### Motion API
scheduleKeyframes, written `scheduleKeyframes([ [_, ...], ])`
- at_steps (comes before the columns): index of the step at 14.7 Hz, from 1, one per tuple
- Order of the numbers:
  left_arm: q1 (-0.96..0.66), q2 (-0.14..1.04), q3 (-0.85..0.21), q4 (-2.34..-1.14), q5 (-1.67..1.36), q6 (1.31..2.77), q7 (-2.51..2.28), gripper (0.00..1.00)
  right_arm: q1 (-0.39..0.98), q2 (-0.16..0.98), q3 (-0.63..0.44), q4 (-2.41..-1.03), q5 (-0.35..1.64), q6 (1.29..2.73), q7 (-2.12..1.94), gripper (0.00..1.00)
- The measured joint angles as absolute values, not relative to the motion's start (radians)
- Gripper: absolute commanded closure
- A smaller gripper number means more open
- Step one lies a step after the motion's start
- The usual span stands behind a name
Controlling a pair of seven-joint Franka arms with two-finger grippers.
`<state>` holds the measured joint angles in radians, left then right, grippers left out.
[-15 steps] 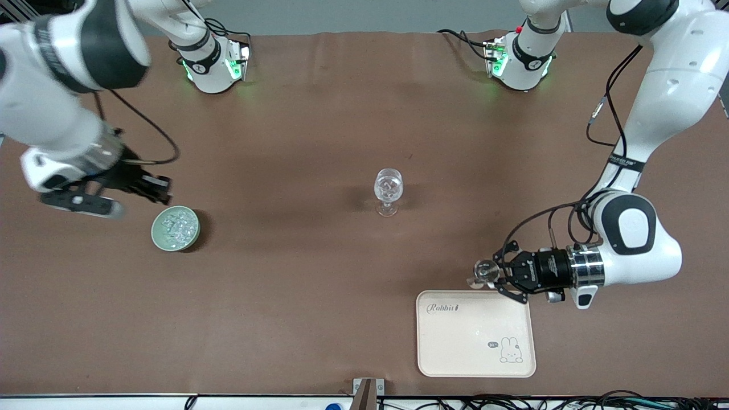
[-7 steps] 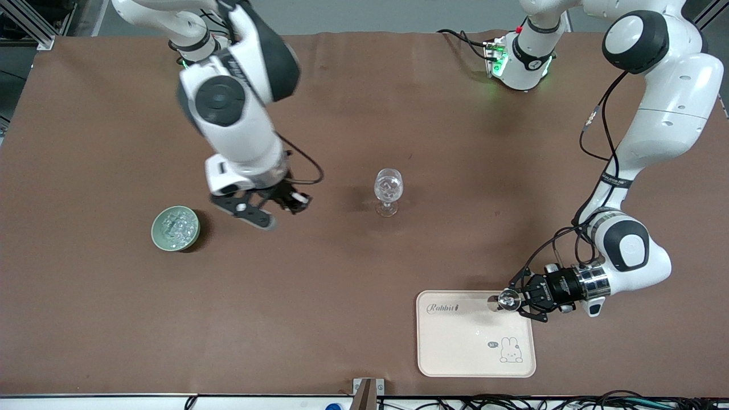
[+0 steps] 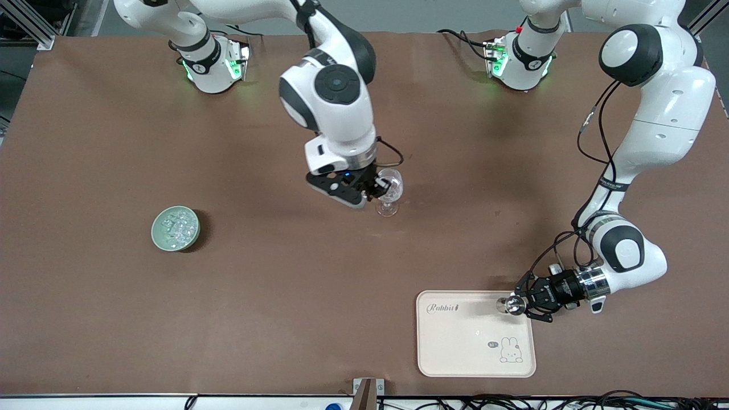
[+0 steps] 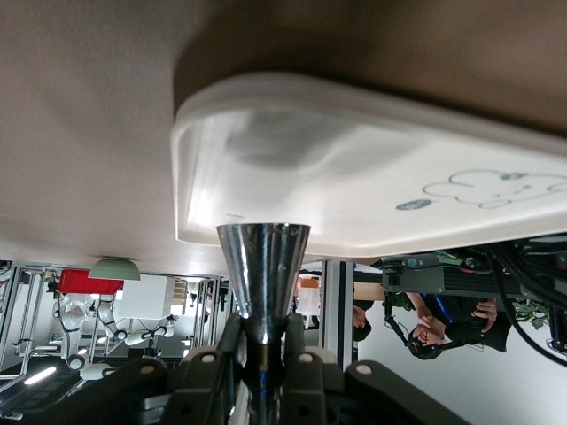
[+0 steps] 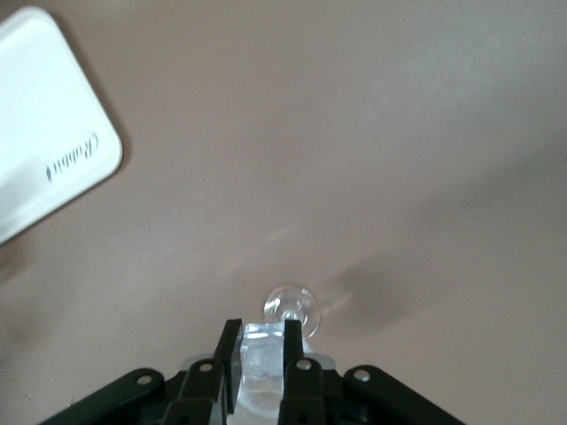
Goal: Pour wine and add ice with both arms
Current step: 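Drop ice into glass with the right gripper while the left gripper lowers jigger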
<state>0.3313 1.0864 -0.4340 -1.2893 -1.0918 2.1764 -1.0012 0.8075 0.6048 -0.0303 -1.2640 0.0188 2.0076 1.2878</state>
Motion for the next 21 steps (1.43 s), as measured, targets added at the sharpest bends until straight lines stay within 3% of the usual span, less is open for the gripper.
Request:
scheduleKeyframes([
  [9,0.328,1.128,-0.434,-1.255,-1.092,2.177,-0.999,0.99,0.887,0.631,-0.031,-1.257,0.019,2.01,1.344,0.91],
  [14,0.322,1.131,-0.434,-1.244,-1.092,2.187,-0.999,0.99,0.891,0.651,-0.036,-1.257,0.019,2.01,1.345,0.6],
  [16,0.312,1.133,-0.434,-1.243,-1.092,2.21,-0.999,0.99,0.89,0.653,-0.04,-1.257,0.018,2.01,1.345,0.54],
  [17,0.308,1.134,-0.434,-1.241,-1.092,2.217,-0.999,0.99,0.89,0.654,-0.042,-1.256,0.017,2.01,1.344,0.45],
  [18,0.305,1.136,-0.434,-1.236,-1.092,2.22,-0.999,0.97,0.889,0.654,-0.044,-1.256,0.017,2.01,1.342,0.26],
  [21,0.305,1.145,-0.434,-1.226,-1.092,2.222,-0.979,0.78,0.889,0.654,-0.046,-1.256,0.016,2.01,1.334,0.22],
])
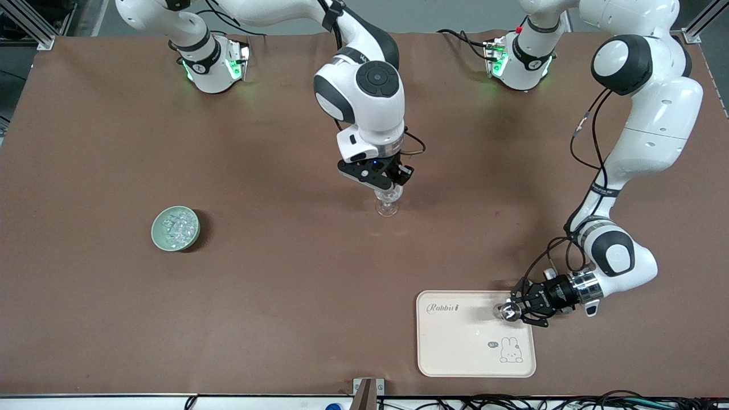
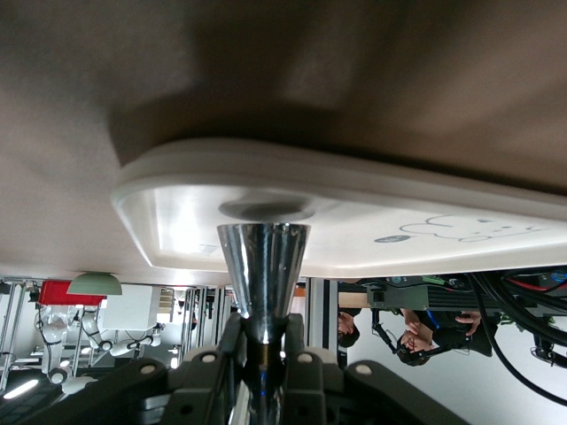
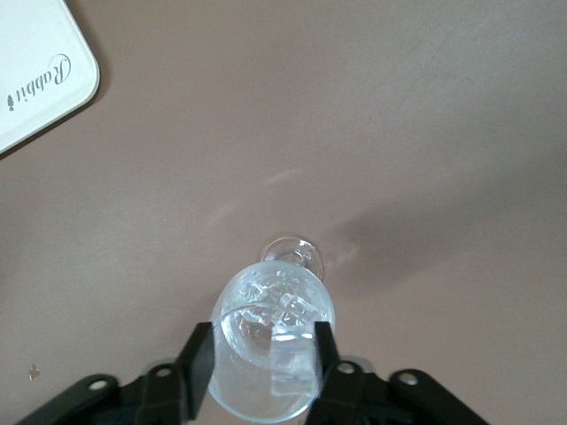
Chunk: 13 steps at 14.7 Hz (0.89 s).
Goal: Pour wine and add ice with both arms
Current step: 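Drop ice into glass with the right gripper while the left gripper lowers jigger, then withdraw the right gripper from the glass while the left gripper sets the jigger down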
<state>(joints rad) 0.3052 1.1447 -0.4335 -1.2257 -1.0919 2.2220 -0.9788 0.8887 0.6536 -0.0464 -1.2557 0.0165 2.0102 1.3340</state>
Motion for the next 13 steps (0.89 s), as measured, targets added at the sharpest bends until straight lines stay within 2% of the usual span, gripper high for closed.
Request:
scheduleKeyframes([
  [1,0.305,1.147,-0.433,-1.224,-1.092,2.222,-0.96,0.7,0.889,0.654,-0.046,-1.255,0.016,2.01,1.332,0.22],
  [3,0.306,1.149,-0.432,-1.223,-1.095,2.222,-0.929,0.61,0.89,0.654,-0.045,-1.254,0.016,2.01,1.331,0.21],
  [7,0.31,1.149,-0.431,-1.218,-1.095,2.222,-0.923,0.54,0.889,0.653,-0.05,-1.248,0.014,2.01,1.331,0.17],
  [10,0.316,1.148,-0.431,-1.207,-1.095,2.222,-0.923,0.38,0.856,0.641,-0.065,-1.233,-0.029,1.993,1.318,0.15],
  [12,0.321,1.14,-0.431,-1.203,-1.071,2.217,-0.912,0.23,0.799,0.611,-0.071,-1.223,-0.04,1.932,1.244,0.12],
  [13,0.326,1.129,-0.431,-1.203,-1.03,2.203,-0.91,0.2,0.763,0.591,-0.074,-1.223,-0.042,1.883,1.197,0.12],
])
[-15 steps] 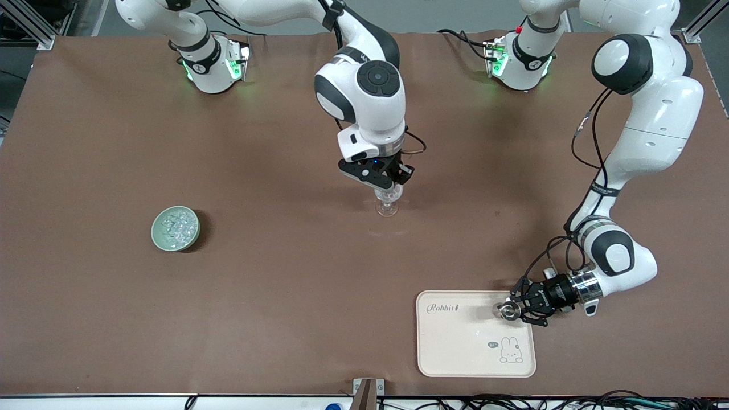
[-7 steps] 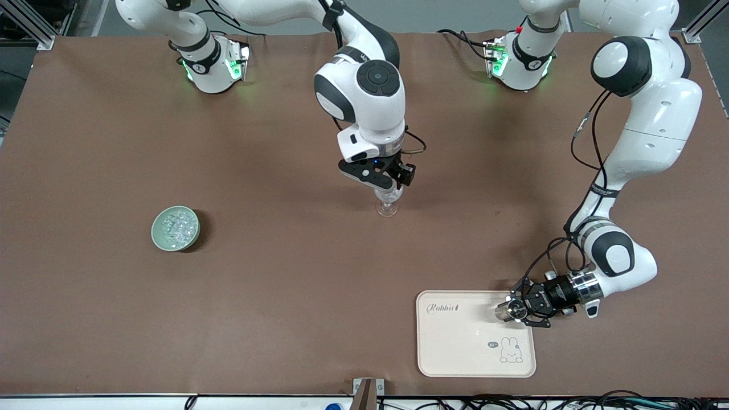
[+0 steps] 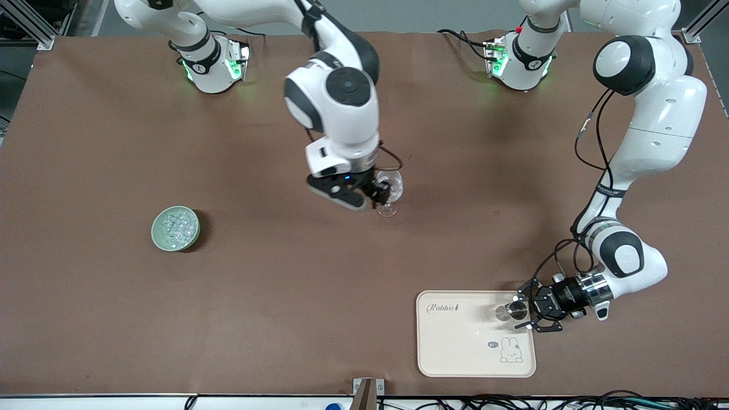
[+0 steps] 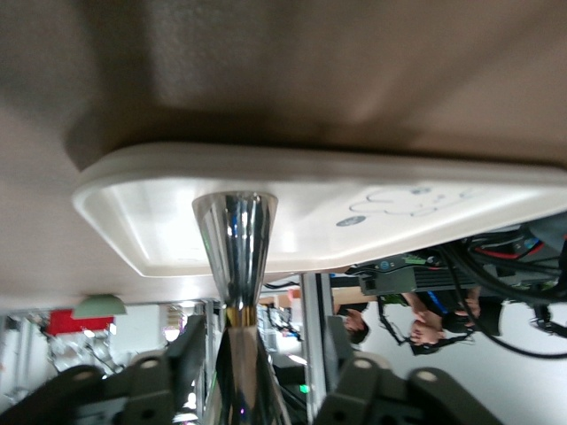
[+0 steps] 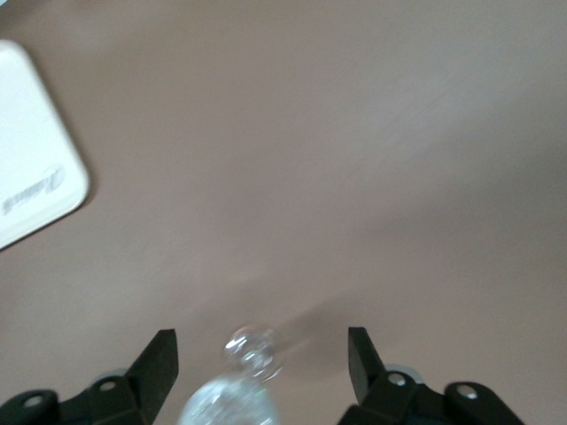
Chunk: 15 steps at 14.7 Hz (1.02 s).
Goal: Pour wine and add ice with both arms
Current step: 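Withdraw the right gripper from the glass while the left gripper sets the jigger down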
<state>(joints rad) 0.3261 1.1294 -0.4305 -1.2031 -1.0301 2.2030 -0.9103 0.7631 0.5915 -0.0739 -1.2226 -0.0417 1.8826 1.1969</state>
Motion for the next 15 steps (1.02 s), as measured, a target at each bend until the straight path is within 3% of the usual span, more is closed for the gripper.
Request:
scheduleKeyframes([
  [2,0.345,1.103,-0.43,-1.204,-0.902,2.137,-0.907,0.02,0.678,0.546,-0.077,-1.223,-0.043,1.788,1.075,0.12],
  [5,0.401,1.066,-0.431,-1.205,-0.704,2.012,-0.893,0.02,0.524,0.464,-0.079,-1.242,-0.044,1.691,0.863,0.12],
  [9,0.467,1.002,-0.437,-1.206,-0.564,1.835,-0.848,0.01,0.342,0.34,-0.08,-1.359,-0.044,1.671,0.628,0.12],
  [15,0.459,0.858,-0.482,-1.21,-0.38,1.743,-0.846,0.0,0.135,0.201,-0.078,-1.496,-0.044,1.671,0.263,0.12],
])
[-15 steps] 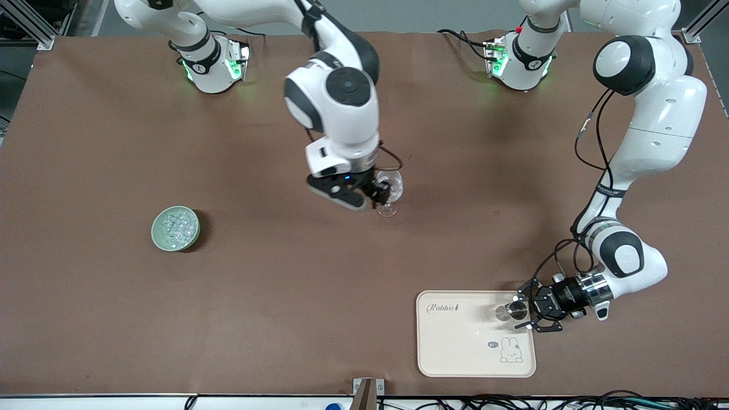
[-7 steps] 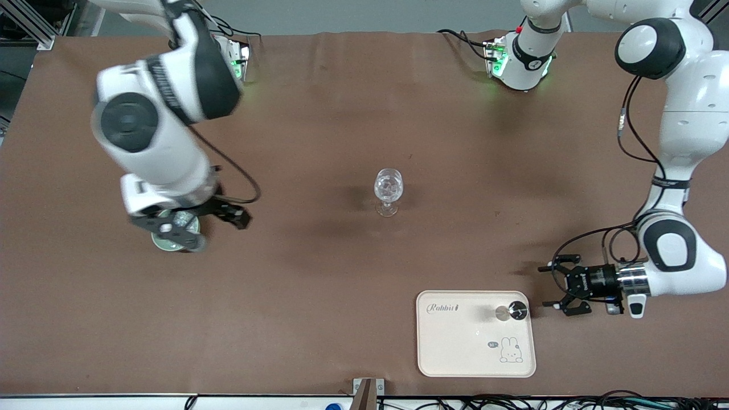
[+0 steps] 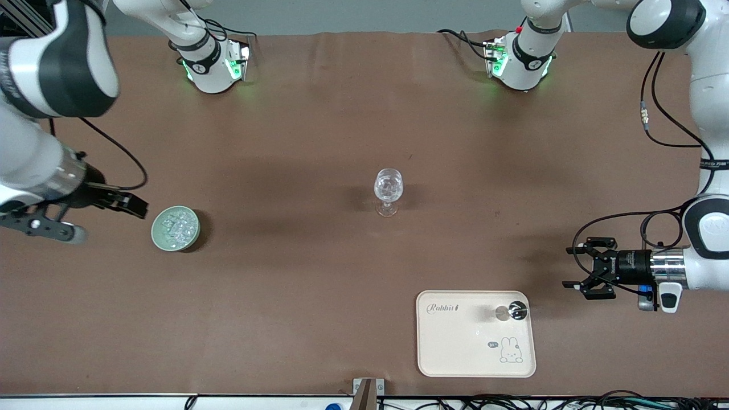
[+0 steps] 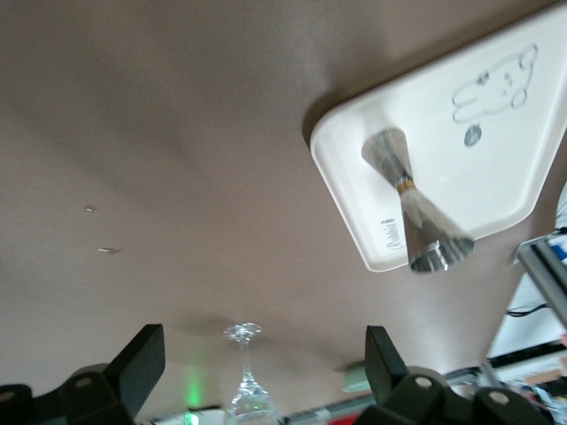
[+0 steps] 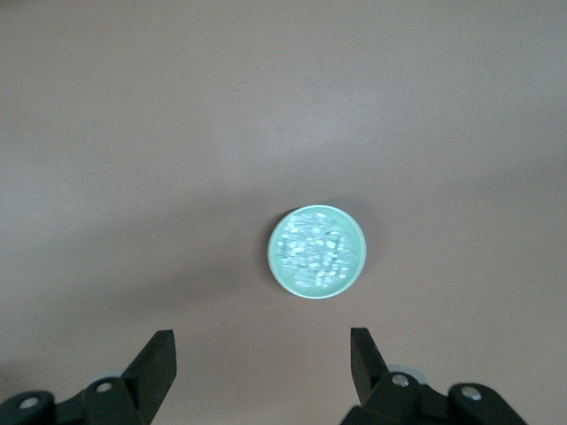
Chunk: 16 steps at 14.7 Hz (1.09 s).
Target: Pour wine and add ice with both arms
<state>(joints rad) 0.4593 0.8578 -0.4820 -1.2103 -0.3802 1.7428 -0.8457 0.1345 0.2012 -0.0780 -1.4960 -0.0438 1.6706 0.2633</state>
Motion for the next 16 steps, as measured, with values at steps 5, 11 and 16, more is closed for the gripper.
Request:
scheduleKeyframes([
  [5,0.454,0.789,-0.577,-1.212,-0.237,1.743,-0.846,0.0,0.043,0.13,-0.077,-1.544,-0.044,1.63,0.05,0.12],
  [11,0.43,0.7,-0.723,-1.214,0.026,1.728,-0.837,0.0,0.017,0.093,-0.076,-1.543,-0.044,1.604,-0.117,0.12],
  [16,0.426,0.623,-0.762,-1.215,0.13,1.669,-0.718,0.0,0.007,0.082,-0.073,-1.479,-0.044,1.554,-0.183,0.12],
])
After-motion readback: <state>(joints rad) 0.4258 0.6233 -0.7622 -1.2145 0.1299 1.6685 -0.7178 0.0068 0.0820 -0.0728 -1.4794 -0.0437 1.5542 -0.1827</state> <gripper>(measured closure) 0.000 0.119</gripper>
